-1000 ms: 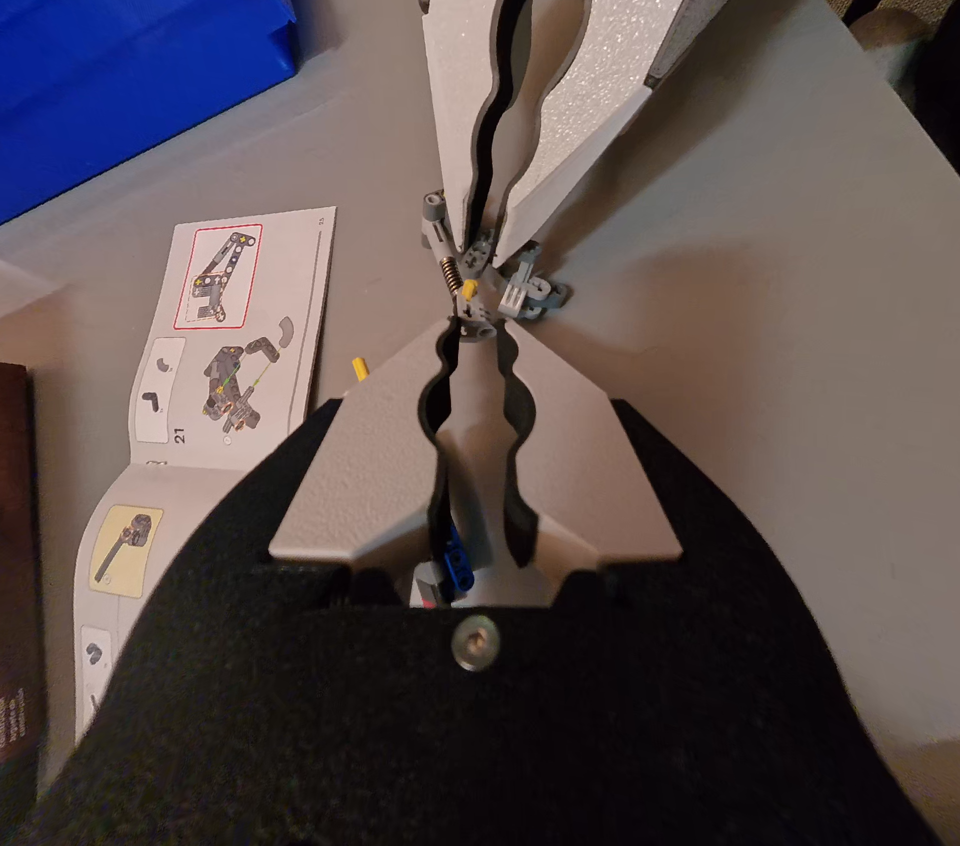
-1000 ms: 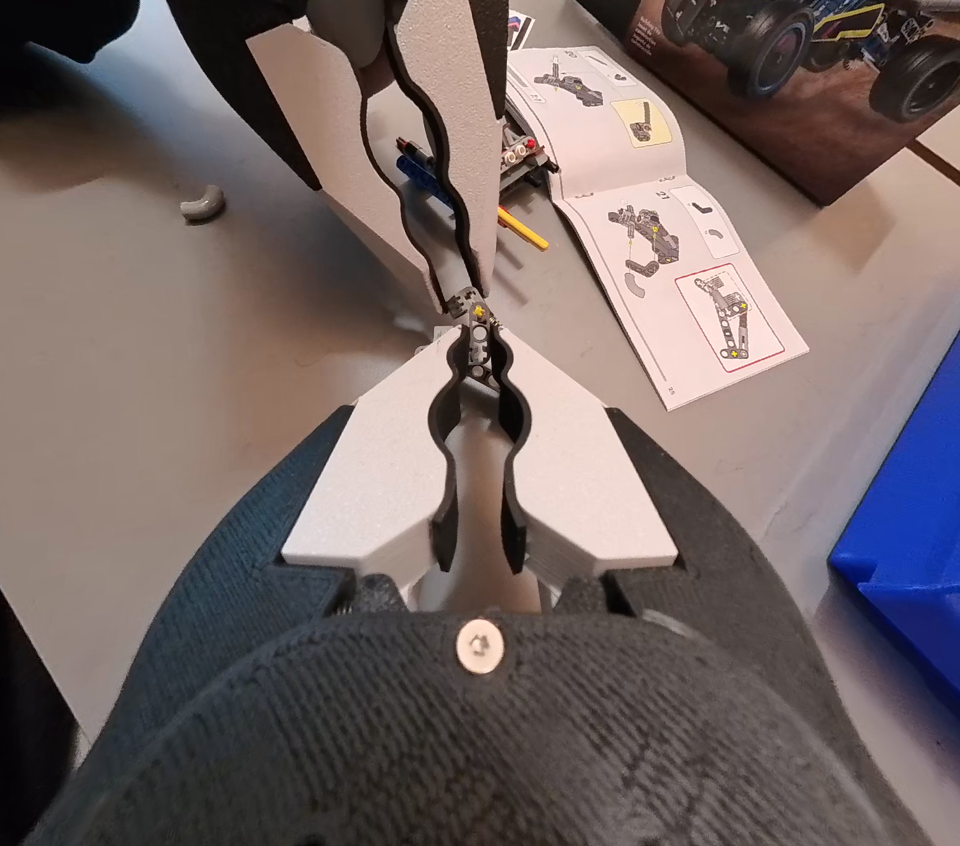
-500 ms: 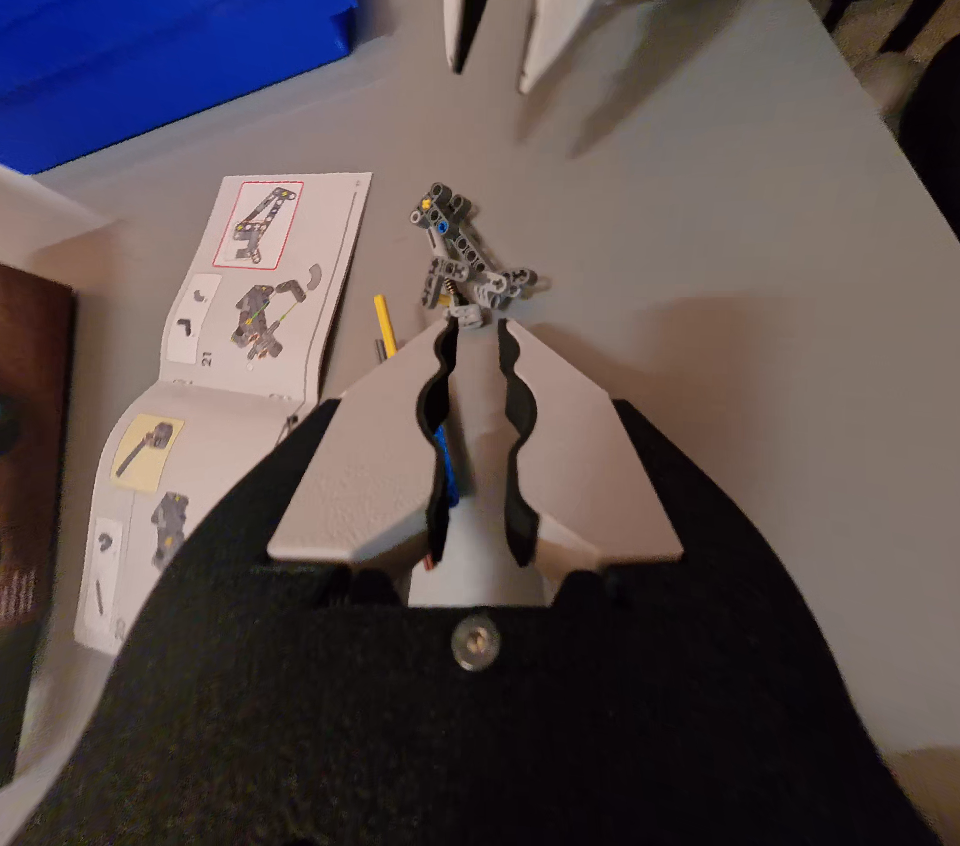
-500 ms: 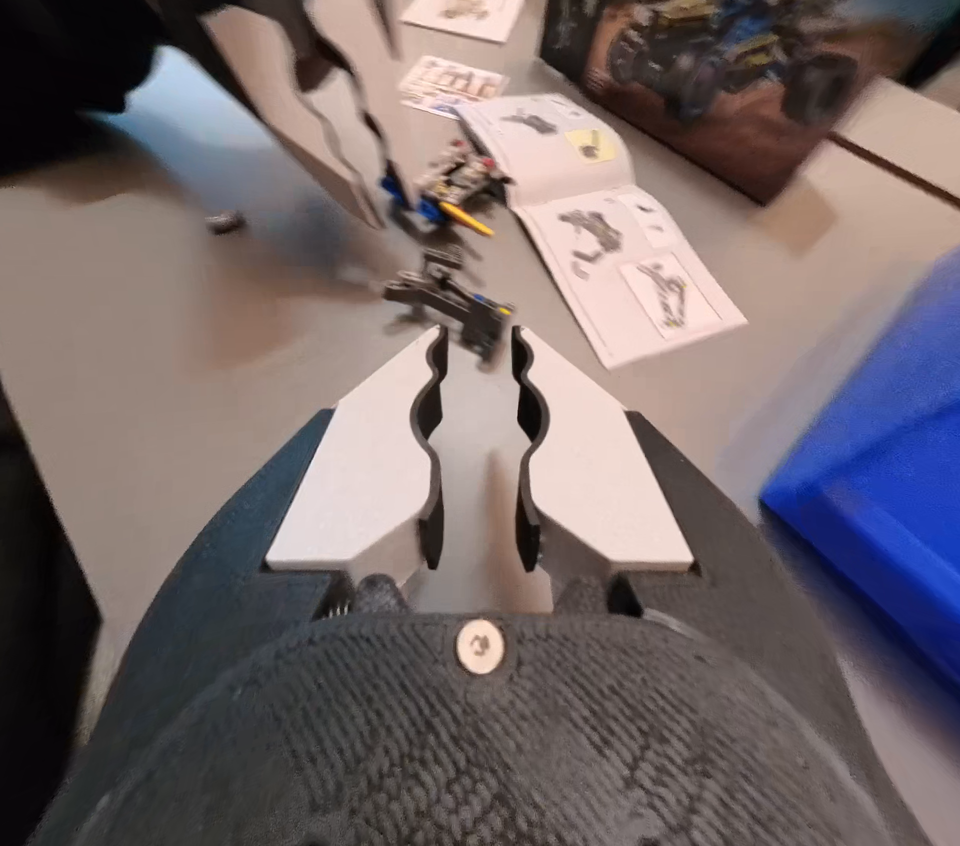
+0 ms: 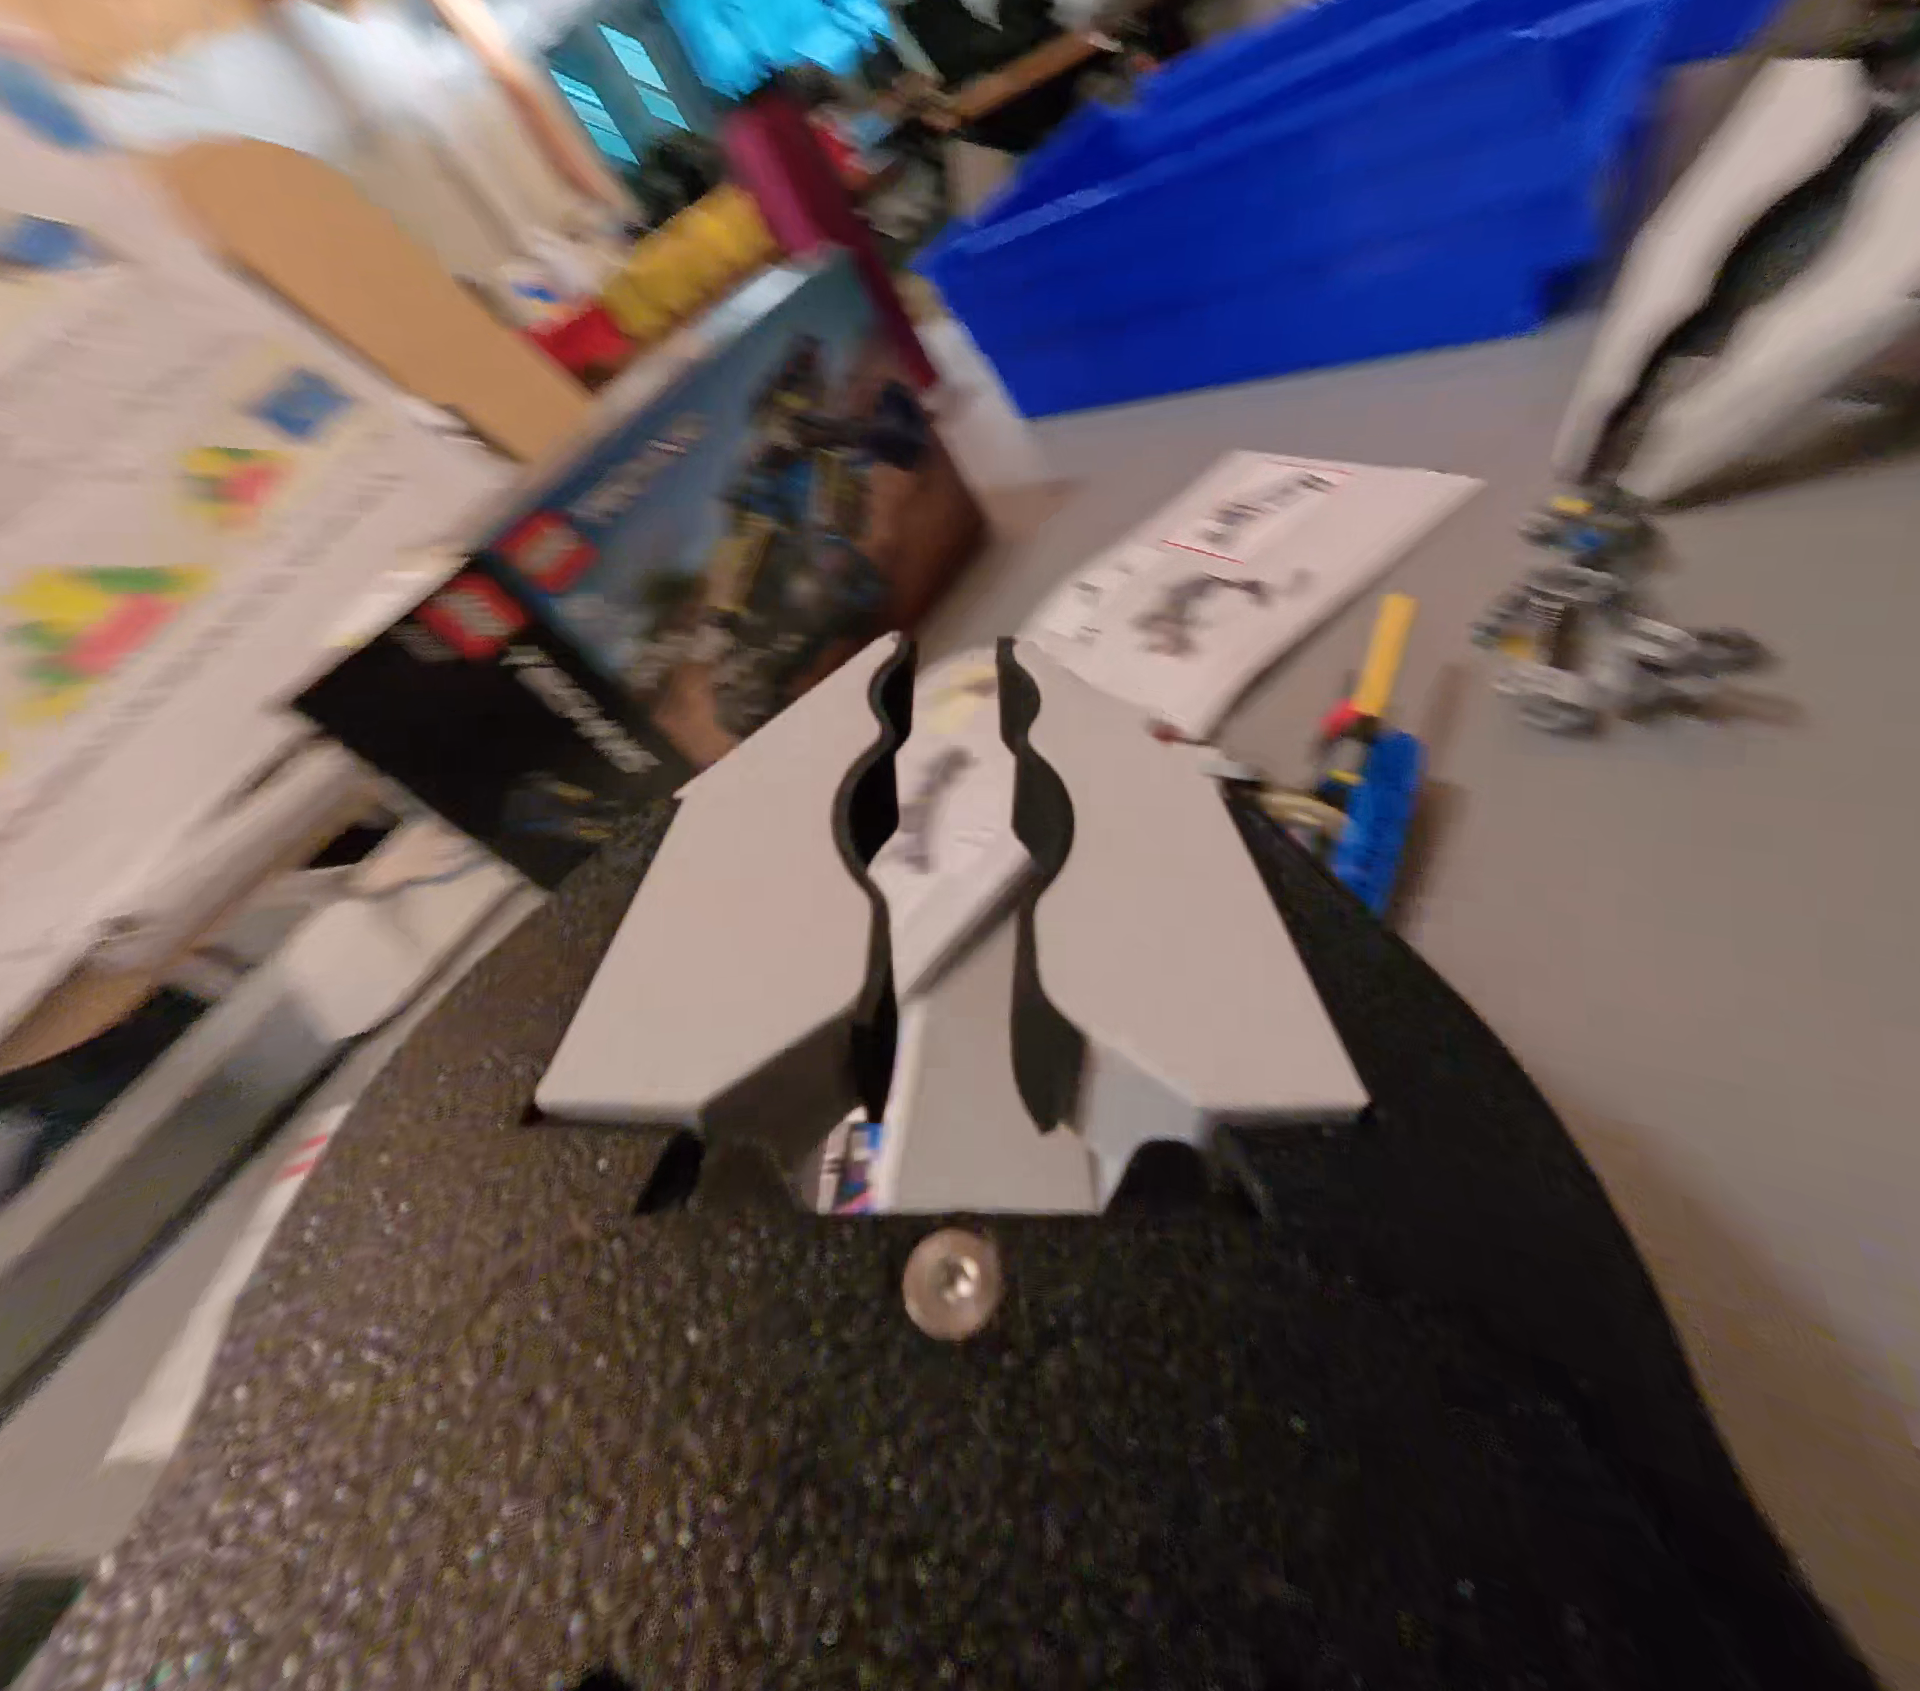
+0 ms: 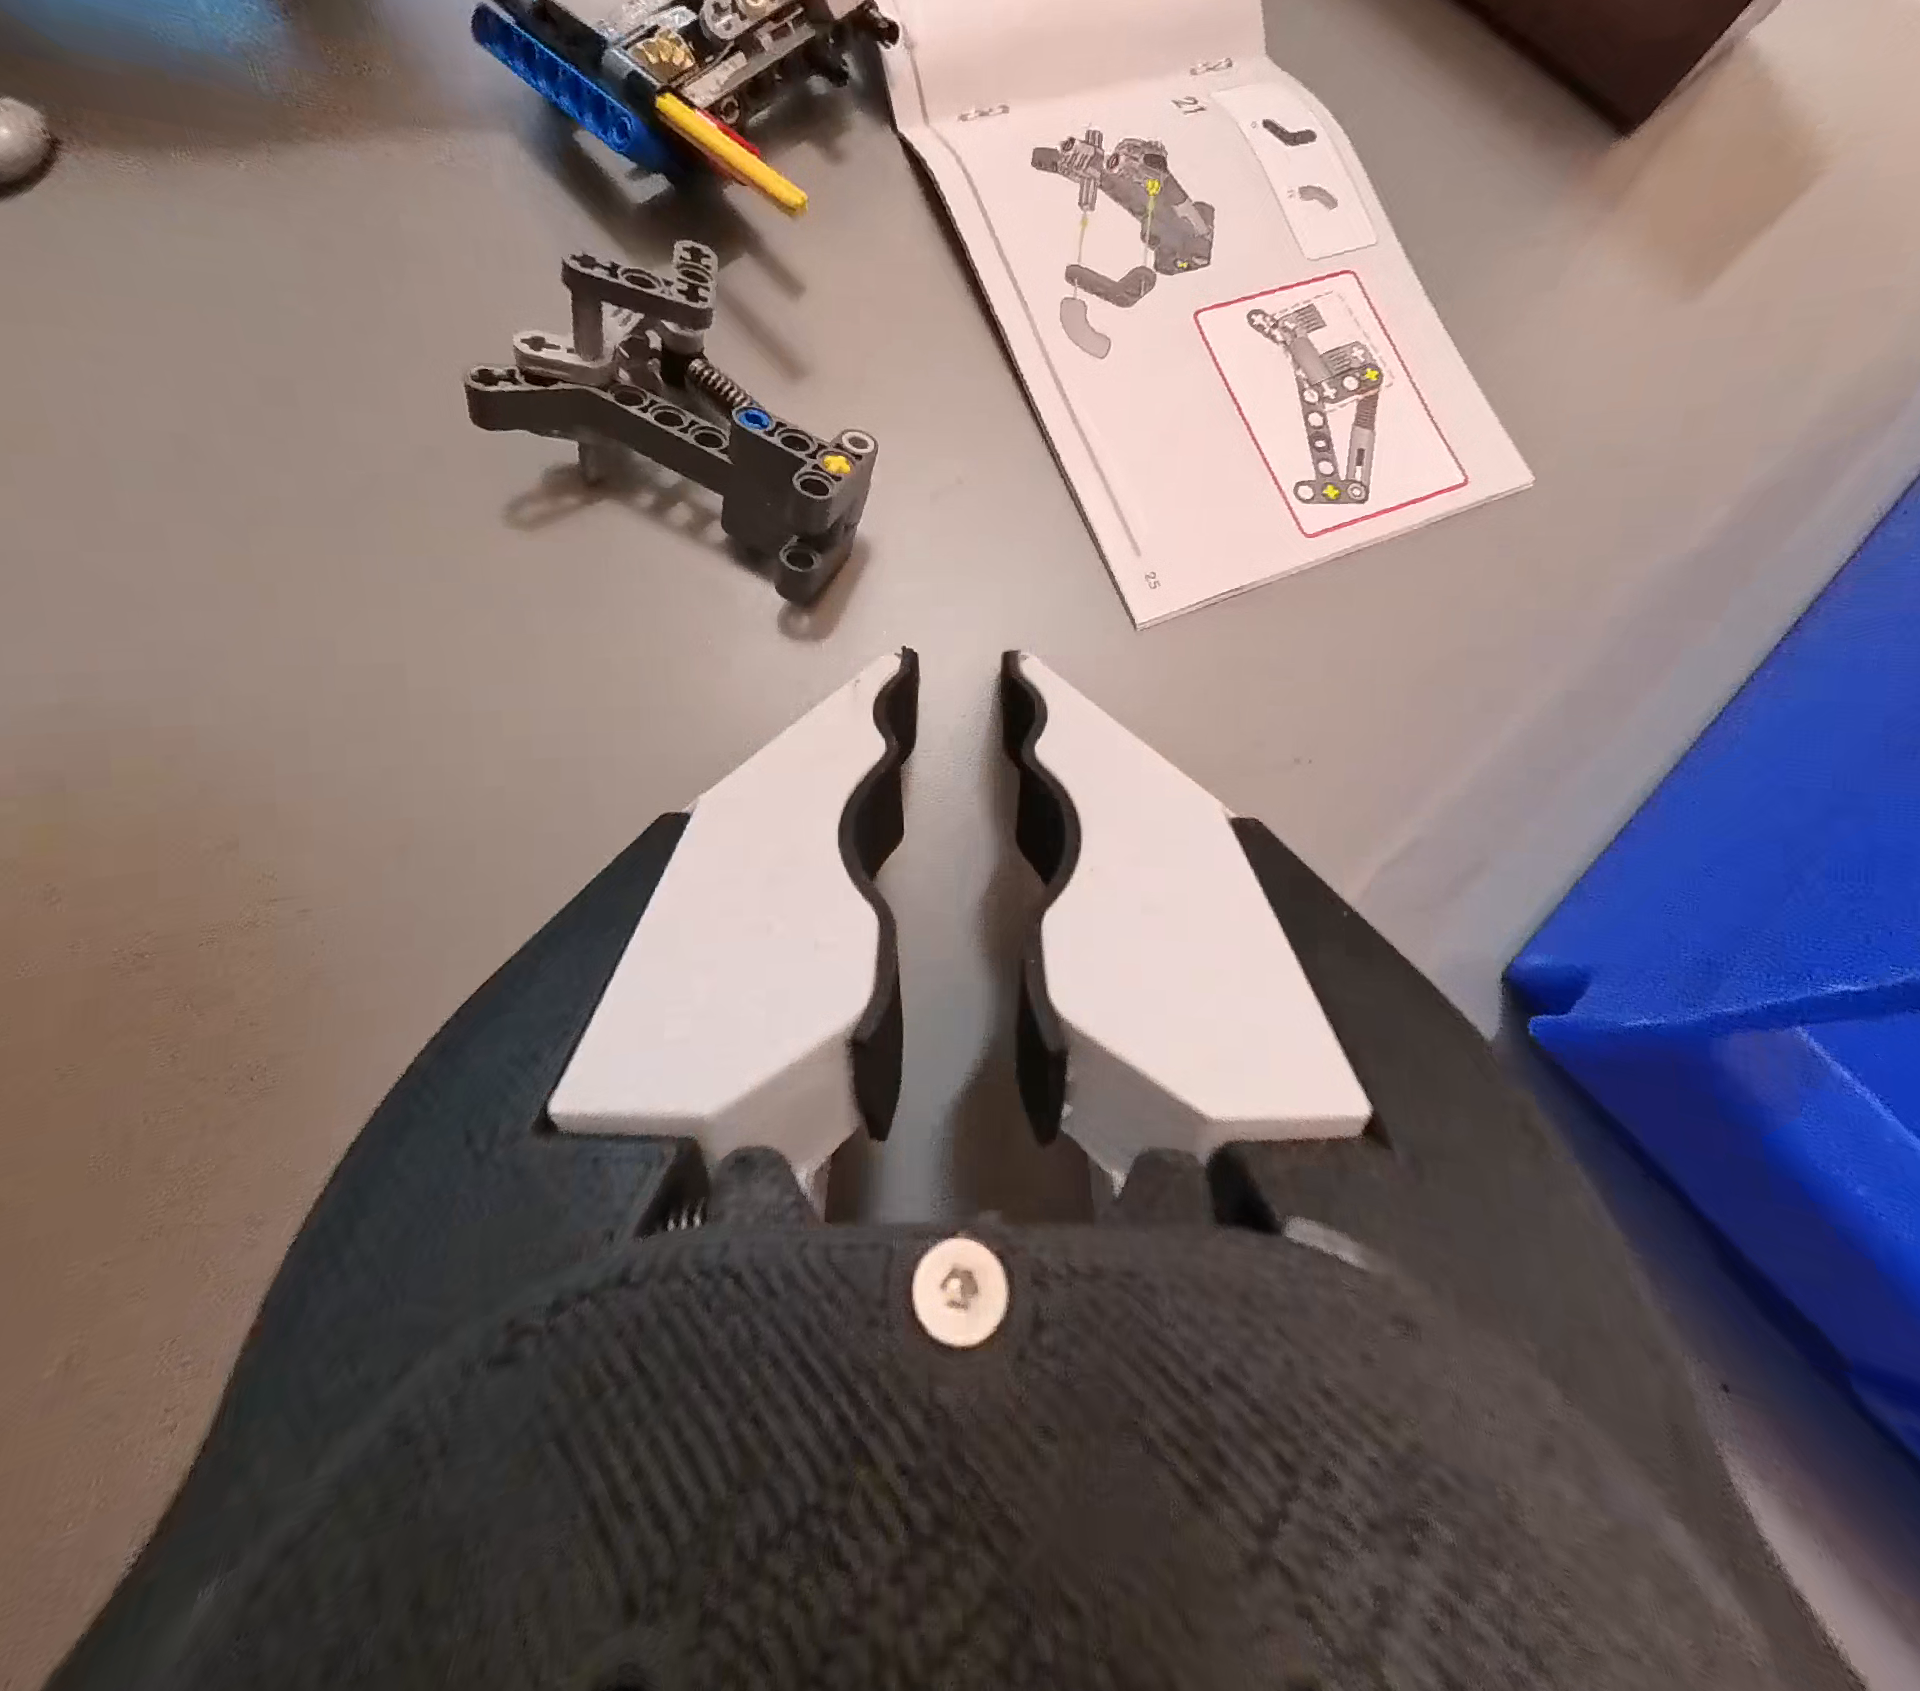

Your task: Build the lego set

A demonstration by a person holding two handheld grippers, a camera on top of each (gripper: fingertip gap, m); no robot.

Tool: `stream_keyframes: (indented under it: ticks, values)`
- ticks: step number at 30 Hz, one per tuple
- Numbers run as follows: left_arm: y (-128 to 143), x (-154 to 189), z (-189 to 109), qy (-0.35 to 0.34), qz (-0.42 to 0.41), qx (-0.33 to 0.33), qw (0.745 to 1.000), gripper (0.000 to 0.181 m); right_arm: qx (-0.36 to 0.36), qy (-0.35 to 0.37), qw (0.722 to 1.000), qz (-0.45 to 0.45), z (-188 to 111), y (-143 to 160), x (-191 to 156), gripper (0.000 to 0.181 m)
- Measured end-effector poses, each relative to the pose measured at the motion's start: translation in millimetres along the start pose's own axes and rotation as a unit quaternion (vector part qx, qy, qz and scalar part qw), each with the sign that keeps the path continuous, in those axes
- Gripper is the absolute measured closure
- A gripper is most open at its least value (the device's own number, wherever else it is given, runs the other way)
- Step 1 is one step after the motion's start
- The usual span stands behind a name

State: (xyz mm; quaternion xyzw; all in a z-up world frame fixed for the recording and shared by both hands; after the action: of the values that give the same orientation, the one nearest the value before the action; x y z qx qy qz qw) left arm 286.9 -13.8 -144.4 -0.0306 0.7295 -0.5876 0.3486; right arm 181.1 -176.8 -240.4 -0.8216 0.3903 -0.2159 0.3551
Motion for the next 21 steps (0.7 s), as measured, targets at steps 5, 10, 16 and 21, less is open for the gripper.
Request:
stream_keyframes:
  ticks: [5, 10, 16, 21]
  values:
    - [17.1, -33.6, -5.3, -0.178, 0.152, -0.041, 0.971, 0.160, -0.001, -0.008, 1.000, -0.008, 0.8, 0.0, -3.4, 0.174]
    - [24.7, -21.9, 4.2, -0.171, 0.201, -0.054, 0.963, 0.157, -0.001, -0.005, 1.000, -0.027, 1.2, -0.1, -6.6, 0.180]
    - [40.4, -26.5, 10.4, -0.168, 0.201, -0.067, 0.963, 0.153, -0.001, -0.025, 1.000, -0.003, 1.4, -0.1, -6.1, 0.180]
    - [50.4, -38.7, 11.7, -0.191, 0.195, -0.096, 0.957, 0.142, 0.000, -0.046, 0.999, 0.023, 1.6, -0.2, -5.6, 0.180]
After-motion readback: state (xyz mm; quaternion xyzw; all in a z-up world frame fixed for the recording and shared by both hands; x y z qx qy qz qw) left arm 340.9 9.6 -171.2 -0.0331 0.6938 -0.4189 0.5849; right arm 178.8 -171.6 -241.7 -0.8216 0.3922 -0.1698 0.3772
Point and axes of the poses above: each gripper's, where its closed fingertips meet, z out along the fingers, y out of its underside, x = y × z across the jaws, the point moved 1 cm from there along -z, back along the fingers, and after that the axes turned 2 degrees about -y, right-handed, at the moved point
